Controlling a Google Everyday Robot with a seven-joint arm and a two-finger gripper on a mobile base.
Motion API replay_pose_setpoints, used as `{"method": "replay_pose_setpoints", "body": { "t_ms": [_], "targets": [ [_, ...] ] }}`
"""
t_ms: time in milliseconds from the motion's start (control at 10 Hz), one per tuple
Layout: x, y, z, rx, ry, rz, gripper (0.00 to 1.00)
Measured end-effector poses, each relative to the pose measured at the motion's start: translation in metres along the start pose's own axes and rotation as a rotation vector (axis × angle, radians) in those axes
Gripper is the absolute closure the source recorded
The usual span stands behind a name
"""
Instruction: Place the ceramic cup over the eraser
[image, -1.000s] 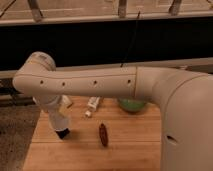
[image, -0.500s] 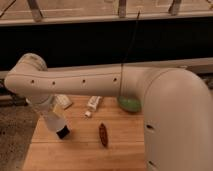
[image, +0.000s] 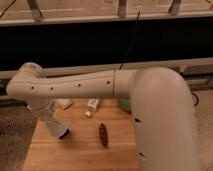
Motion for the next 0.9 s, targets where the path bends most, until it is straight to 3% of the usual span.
{"method": "replay_pose_setpoints", "body": {
  "t_ms": [500,700,900],
  "targets": [
    [-0.001,0.000,0.039,-0.016,-0.049,0.020,1.00],
    [-0.001,0.002,0.050,-0.026,-0.078,0.029,0.87],
    [-0.003,0.004,0.062,-0.043,-0.103,0.030,0.64]
  ]
}}
